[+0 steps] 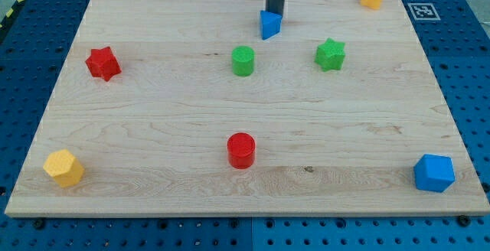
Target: Push the red star towards the green circle
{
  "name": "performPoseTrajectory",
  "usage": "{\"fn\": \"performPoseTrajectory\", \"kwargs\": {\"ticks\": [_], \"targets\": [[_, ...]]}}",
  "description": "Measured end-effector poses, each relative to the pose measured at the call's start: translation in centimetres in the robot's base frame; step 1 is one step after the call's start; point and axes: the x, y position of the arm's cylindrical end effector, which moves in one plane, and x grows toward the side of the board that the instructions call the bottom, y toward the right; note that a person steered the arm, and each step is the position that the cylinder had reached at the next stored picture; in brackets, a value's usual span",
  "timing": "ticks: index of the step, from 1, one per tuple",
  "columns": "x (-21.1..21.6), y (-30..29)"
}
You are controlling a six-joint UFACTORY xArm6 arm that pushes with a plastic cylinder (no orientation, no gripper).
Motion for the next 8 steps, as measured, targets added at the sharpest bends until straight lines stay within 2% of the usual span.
{"fn": "performPoseTrajectory", "kwargs": {"ticks": [2,4,5,6,7,8], "targets": [[-0.1,-2.9],[-0.3,-17.4],[1.3,-25.9],[5.7,-32.2],[10.3,-34.3],[13.9,-31.8]]}}
